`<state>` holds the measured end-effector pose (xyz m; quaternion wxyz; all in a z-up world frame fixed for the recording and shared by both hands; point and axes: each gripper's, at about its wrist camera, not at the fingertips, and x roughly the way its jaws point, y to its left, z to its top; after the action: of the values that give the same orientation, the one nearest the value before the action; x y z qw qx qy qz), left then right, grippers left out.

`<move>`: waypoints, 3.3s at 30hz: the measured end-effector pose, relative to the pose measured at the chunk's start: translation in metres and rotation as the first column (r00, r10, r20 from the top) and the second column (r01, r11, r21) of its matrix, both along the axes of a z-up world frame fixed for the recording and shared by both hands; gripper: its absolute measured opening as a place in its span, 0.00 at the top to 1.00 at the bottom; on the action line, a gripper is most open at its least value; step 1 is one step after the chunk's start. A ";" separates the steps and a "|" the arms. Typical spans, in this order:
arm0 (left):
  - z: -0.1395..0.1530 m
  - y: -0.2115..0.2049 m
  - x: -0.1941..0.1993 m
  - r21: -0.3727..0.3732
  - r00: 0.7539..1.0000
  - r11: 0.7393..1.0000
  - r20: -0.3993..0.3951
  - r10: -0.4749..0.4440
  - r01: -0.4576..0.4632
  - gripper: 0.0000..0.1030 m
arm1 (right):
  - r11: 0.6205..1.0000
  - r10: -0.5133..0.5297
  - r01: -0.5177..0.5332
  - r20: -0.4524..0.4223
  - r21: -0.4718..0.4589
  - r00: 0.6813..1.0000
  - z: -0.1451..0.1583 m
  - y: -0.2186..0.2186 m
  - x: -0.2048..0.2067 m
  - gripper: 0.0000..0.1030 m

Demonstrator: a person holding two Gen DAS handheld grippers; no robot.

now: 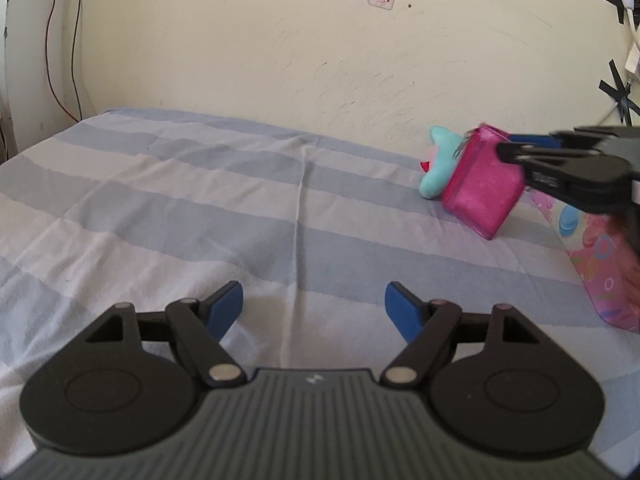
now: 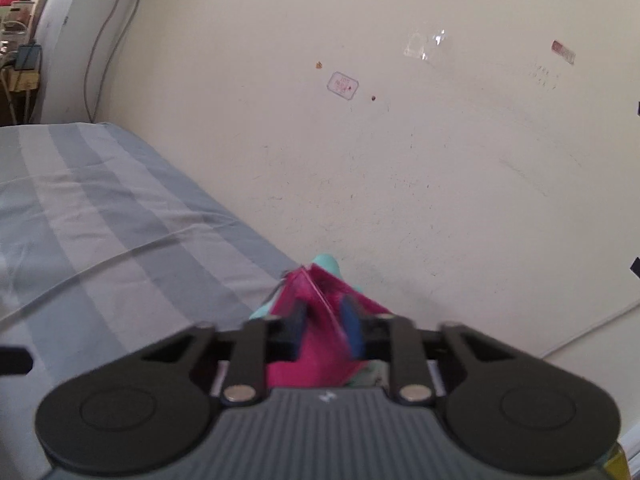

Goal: Organize objects
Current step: 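Grasp the pink purse with the right gripper and lift it, then carry the pink purse over the rim of the pink tin, then lower the purse onto the items in the tin and open the right gripper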

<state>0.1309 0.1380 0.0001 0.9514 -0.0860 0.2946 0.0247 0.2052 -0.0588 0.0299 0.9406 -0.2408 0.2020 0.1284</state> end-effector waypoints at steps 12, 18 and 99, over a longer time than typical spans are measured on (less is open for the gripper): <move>0.001 0.003 -0.005 -0.033 0.999 0.999 0.035 -0.035 0.036 0.22 | 0.990 0.010 0.004 -0.098 0.143 0.995 -0.036 -0.067 -0.136 0.93; 0.008 -0.012 -0.014 -0.138 0.974 0.965 0.077 -0.213 0.222 0.24 | 0.967 -0.057 0.084 -0.118 0.239 0.991 -0.045 -0.110 -0.198 0.94; 0.075 -0.312 0.052 0.081 0.603 0.605 0.050 -0.796 0.792 0.57 | 0.791 -0.282 0.258 -0.044 0.555 0.958 0.008 -0.318 -0.132 0.73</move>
<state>0.1826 -0.1741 0.0748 0.8765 0.0767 0.2626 -0.3962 0.0736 -0.3767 0.0380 0.9822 0.0712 0.1688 0.0410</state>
